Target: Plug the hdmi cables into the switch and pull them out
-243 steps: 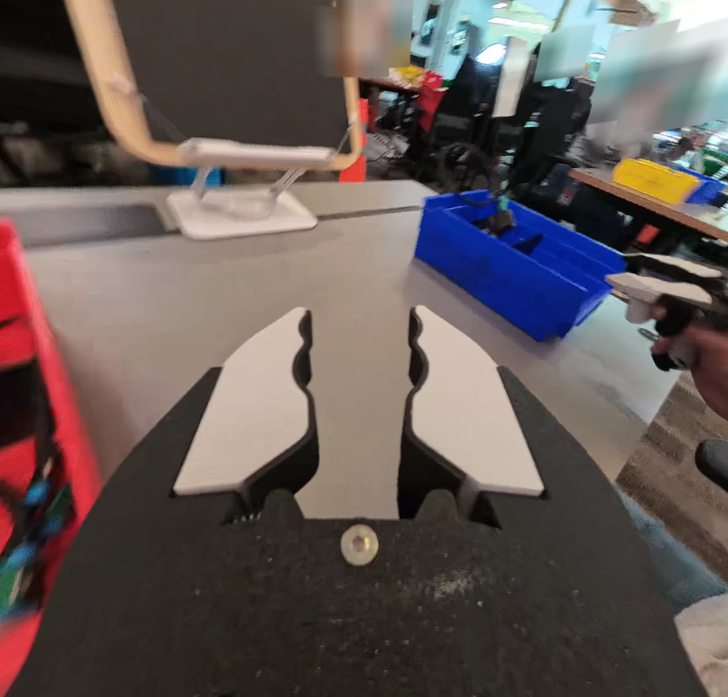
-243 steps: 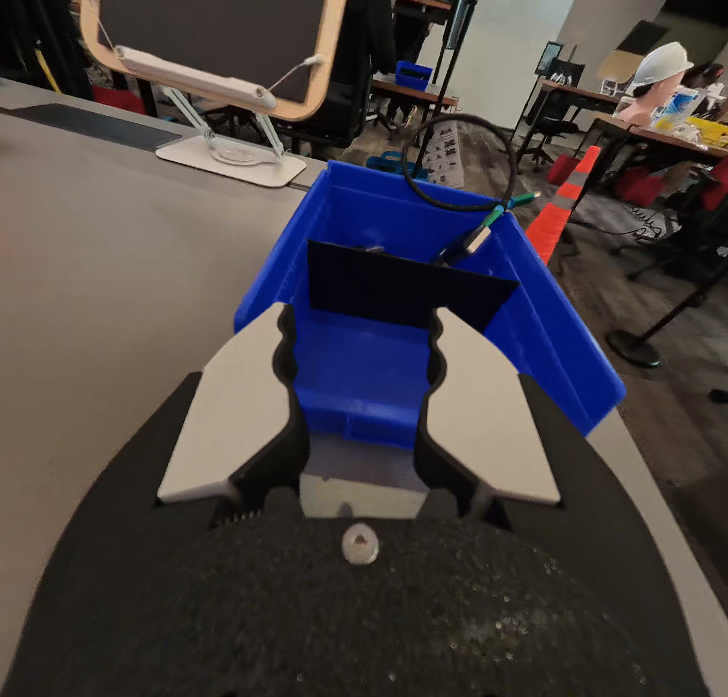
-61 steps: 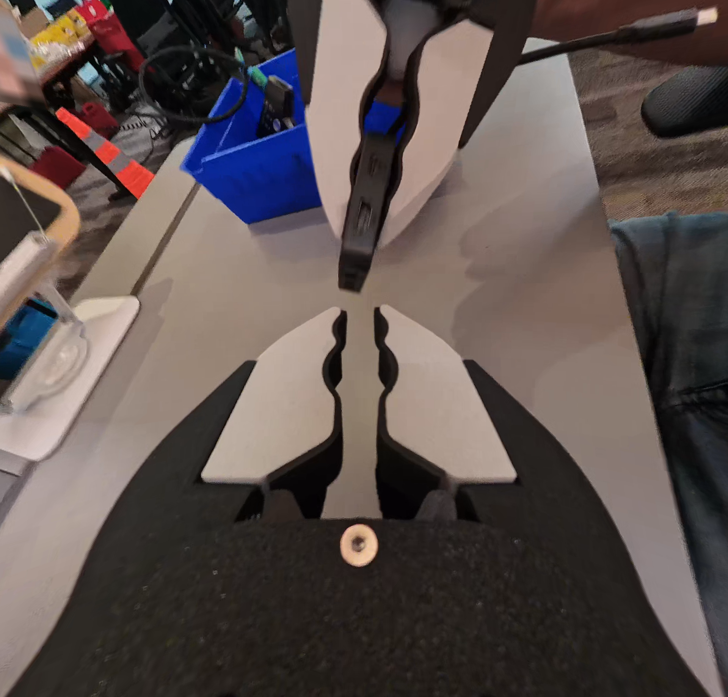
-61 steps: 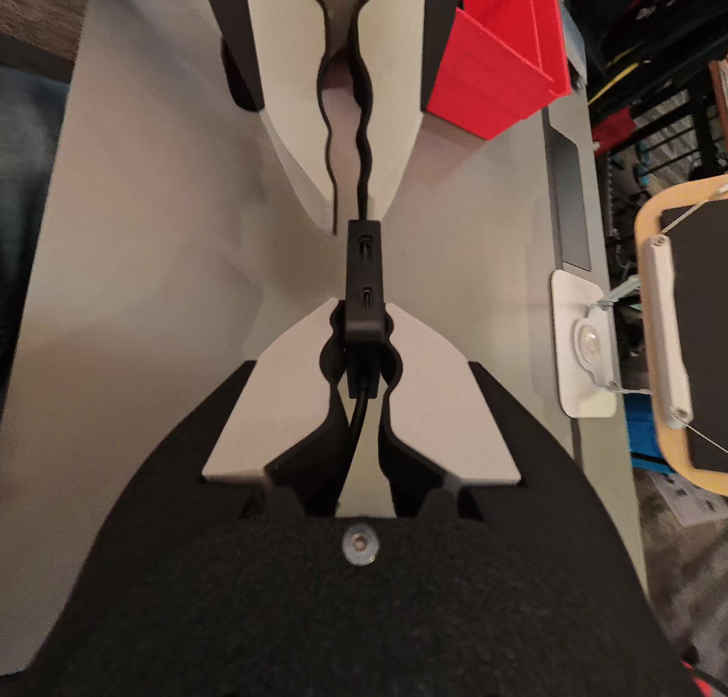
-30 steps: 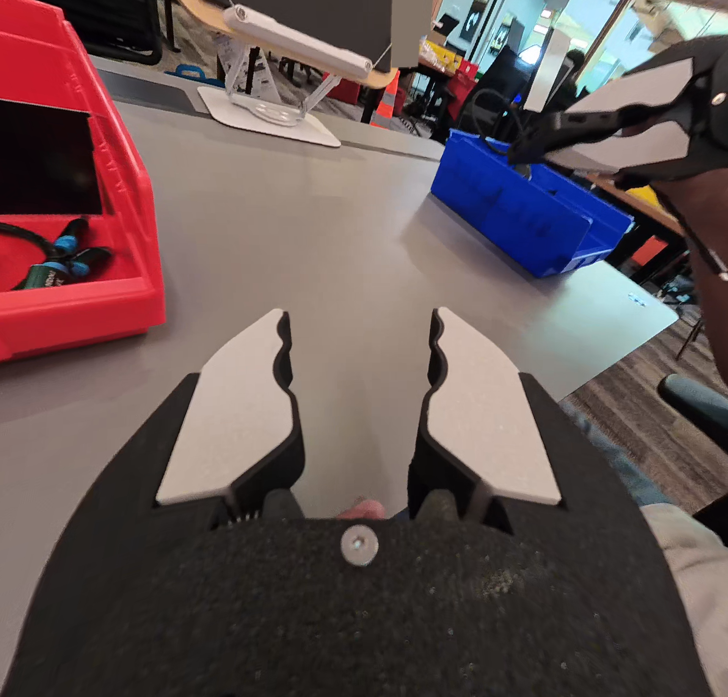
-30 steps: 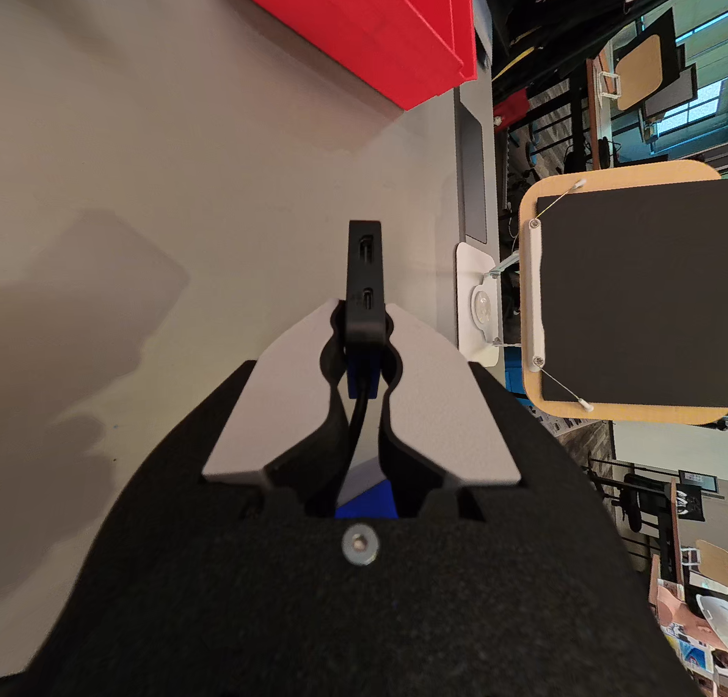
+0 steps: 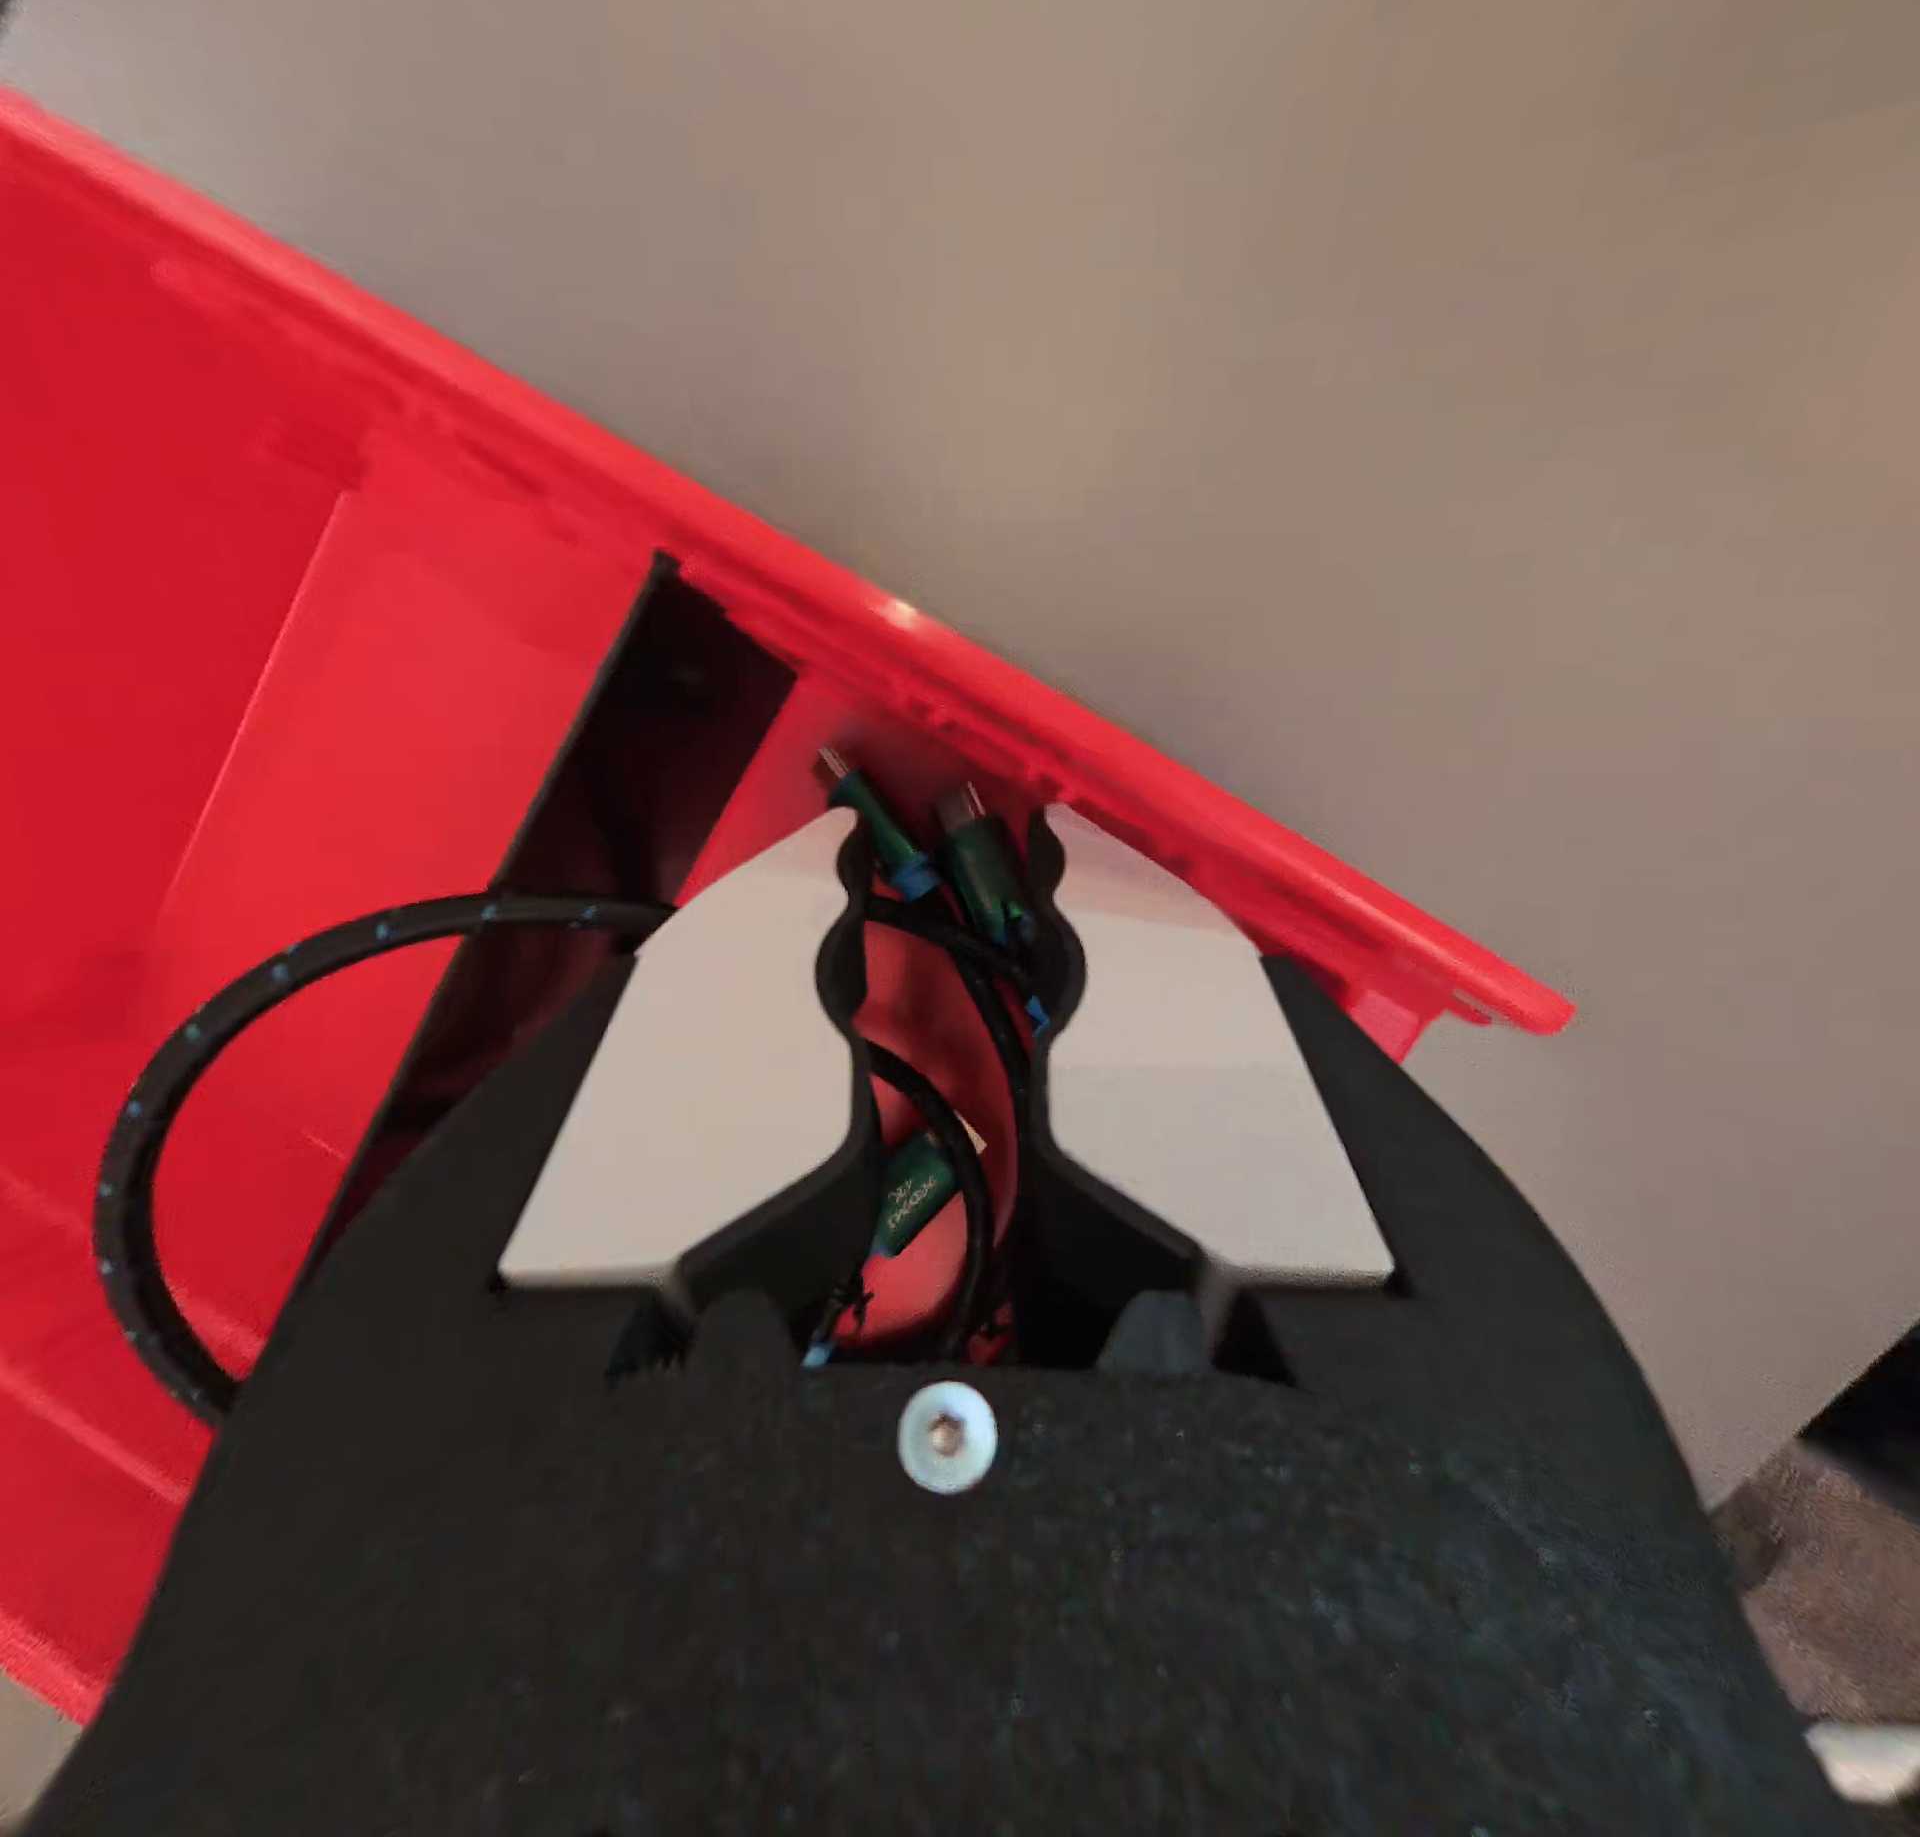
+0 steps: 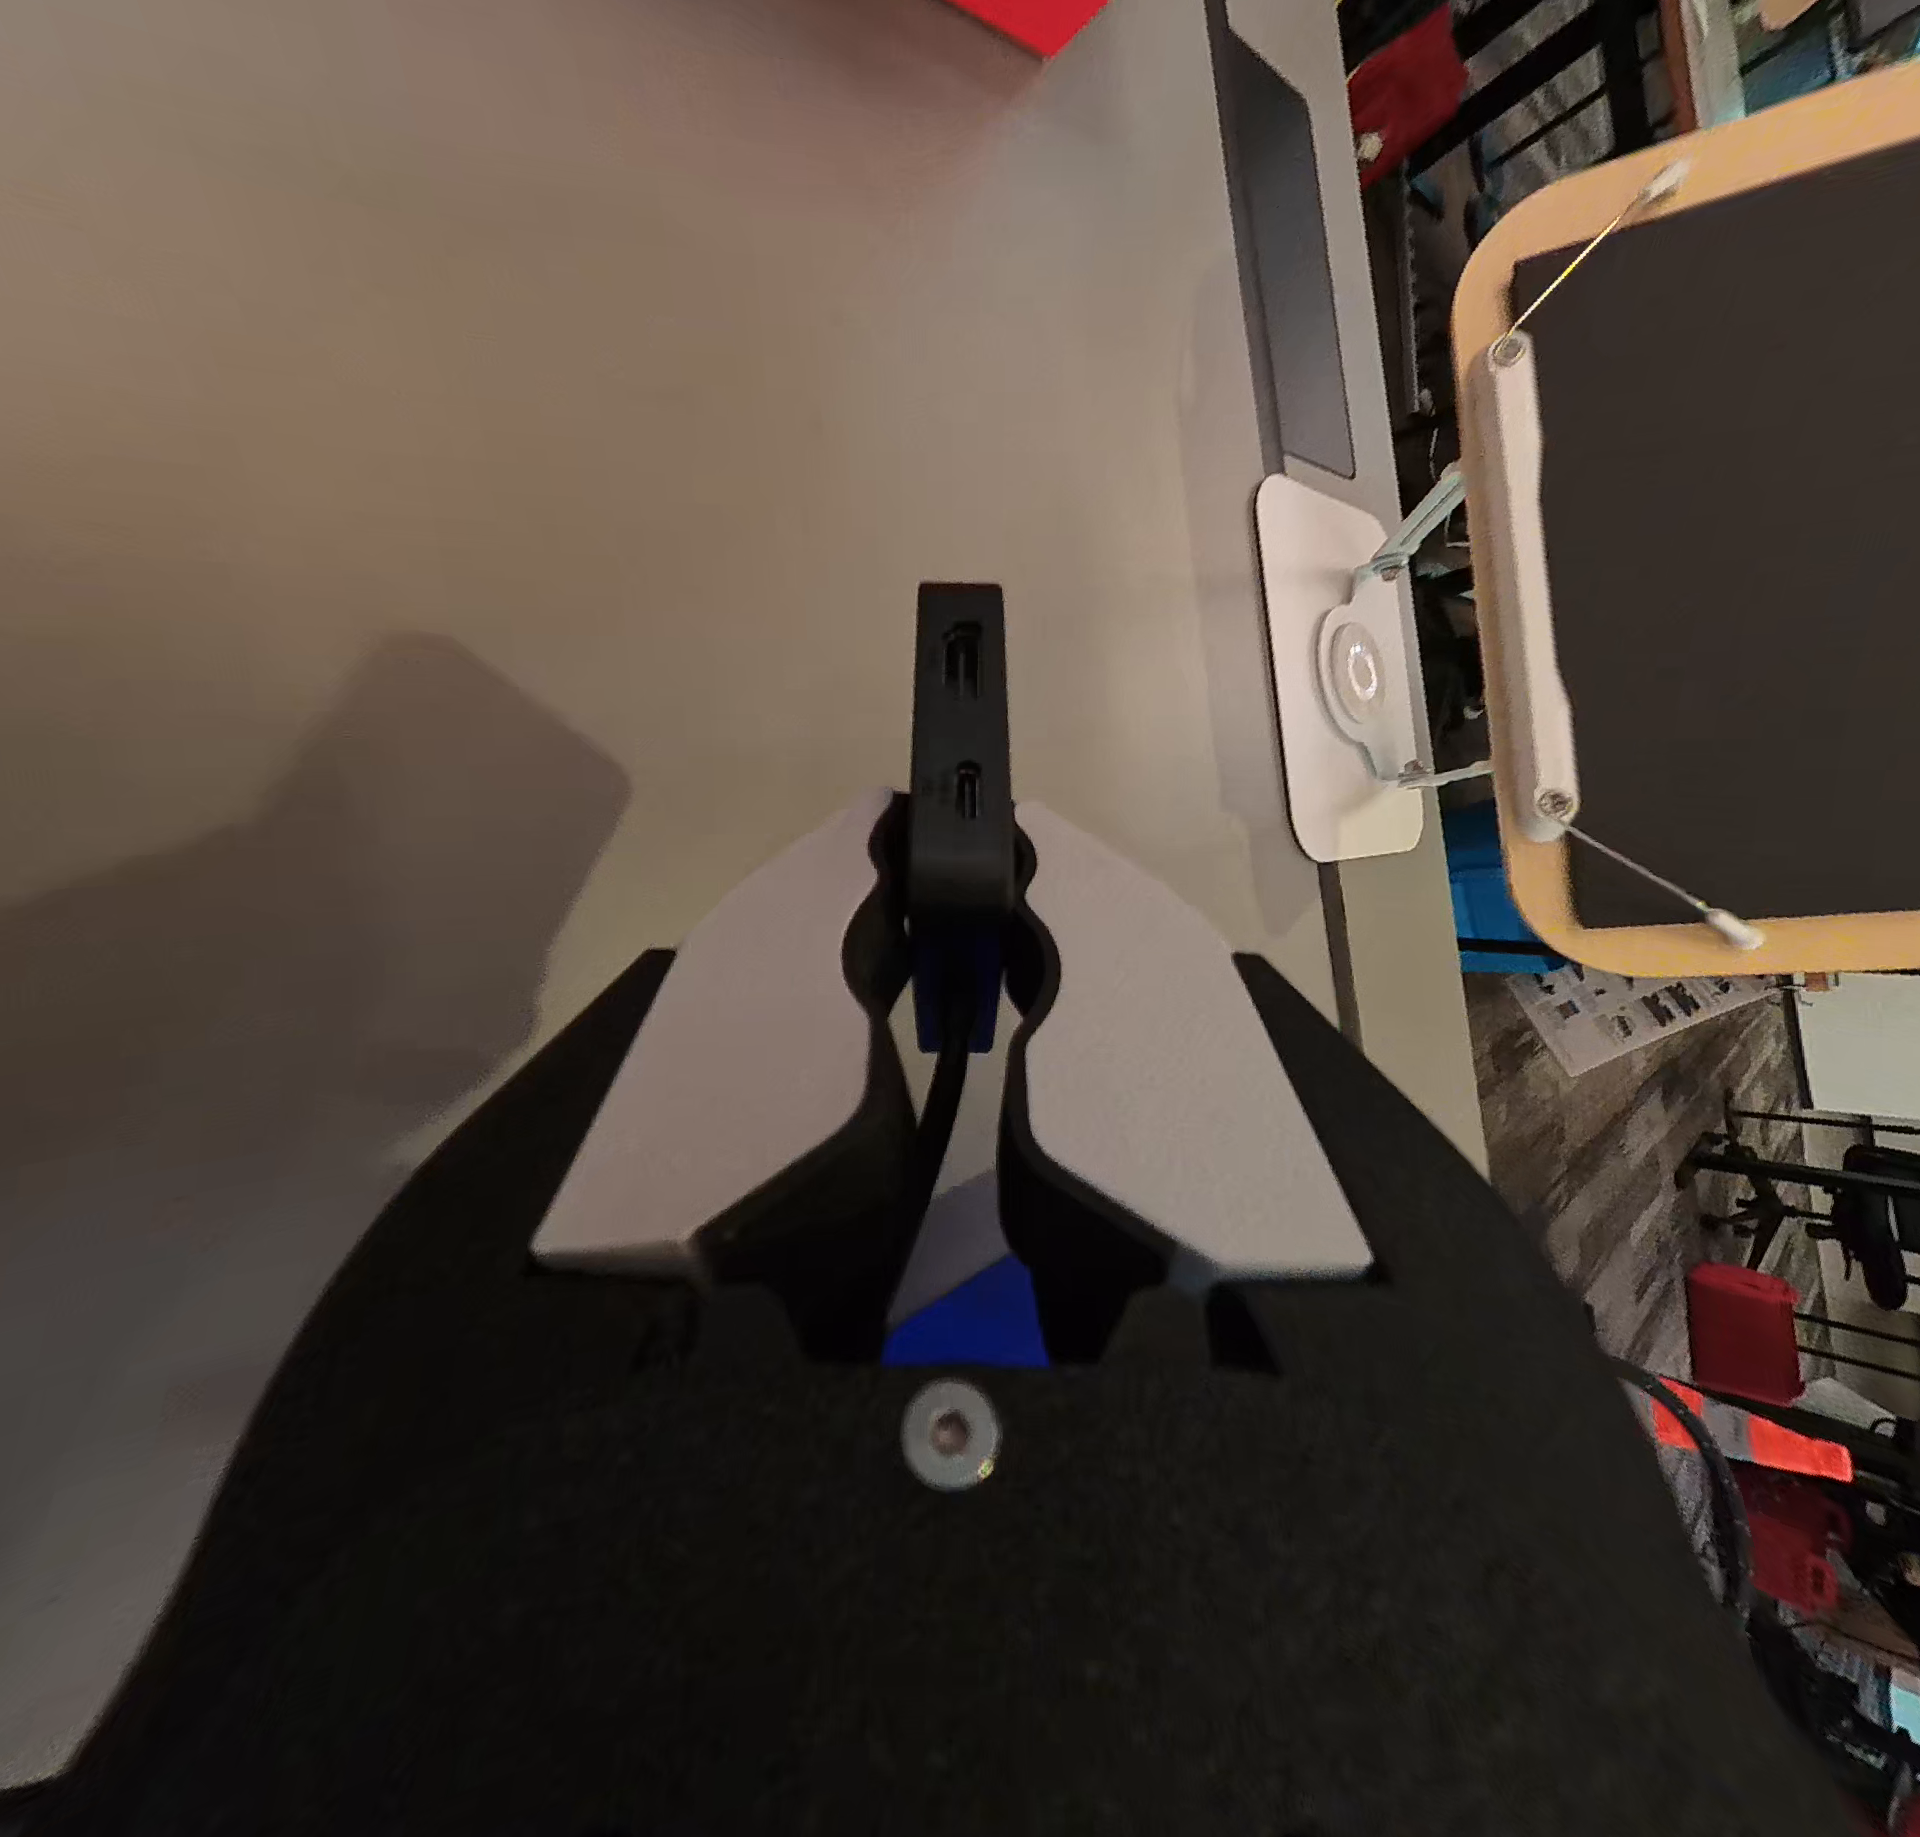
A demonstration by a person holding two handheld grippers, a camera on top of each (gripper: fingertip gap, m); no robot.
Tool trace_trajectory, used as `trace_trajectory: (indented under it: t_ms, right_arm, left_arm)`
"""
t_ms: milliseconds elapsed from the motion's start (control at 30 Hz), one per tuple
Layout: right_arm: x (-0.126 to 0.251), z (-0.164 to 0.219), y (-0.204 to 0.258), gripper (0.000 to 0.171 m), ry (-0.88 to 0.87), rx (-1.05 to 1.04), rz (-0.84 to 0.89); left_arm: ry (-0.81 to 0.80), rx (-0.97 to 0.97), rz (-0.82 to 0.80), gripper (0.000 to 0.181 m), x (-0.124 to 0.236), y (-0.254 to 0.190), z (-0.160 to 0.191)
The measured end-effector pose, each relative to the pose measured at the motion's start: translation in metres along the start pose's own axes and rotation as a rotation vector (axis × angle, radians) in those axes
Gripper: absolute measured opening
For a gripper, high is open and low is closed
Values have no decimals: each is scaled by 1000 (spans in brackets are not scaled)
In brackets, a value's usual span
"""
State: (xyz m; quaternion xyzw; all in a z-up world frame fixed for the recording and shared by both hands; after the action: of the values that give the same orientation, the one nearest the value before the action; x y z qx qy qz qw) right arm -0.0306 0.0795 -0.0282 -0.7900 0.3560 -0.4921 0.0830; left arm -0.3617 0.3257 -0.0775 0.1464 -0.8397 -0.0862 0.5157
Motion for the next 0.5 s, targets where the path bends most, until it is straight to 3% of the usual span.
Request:
trace_trajectory:
  t_ms: [233, 500]
  right_arm:
    - [-16, 7, -4, 14, 7, -26, -39]
    - [-30, 11, -2, 14, 34, -25, -73]
  left_arm:
    - [183, -159, 21, 41, -28, -17, 18]
    - [174, -181, -154, 21, -32, -26, 20]
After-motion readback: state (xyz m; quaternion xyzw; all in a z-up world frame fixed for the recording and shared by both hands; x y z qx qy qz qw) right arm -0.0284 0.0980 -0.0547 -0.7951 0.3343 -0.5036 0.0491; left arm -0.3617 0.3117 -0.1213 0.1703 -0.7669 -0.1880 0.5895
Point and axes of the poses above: each gripper's, where its closed fingertips meet, x back along the fingers, z out of its underside, y = z × x across the jaws, the point moved 8 cm from there along x, back along the fingers, and after that the axes turned 11 degrees about -z, right-handed, at the moved point
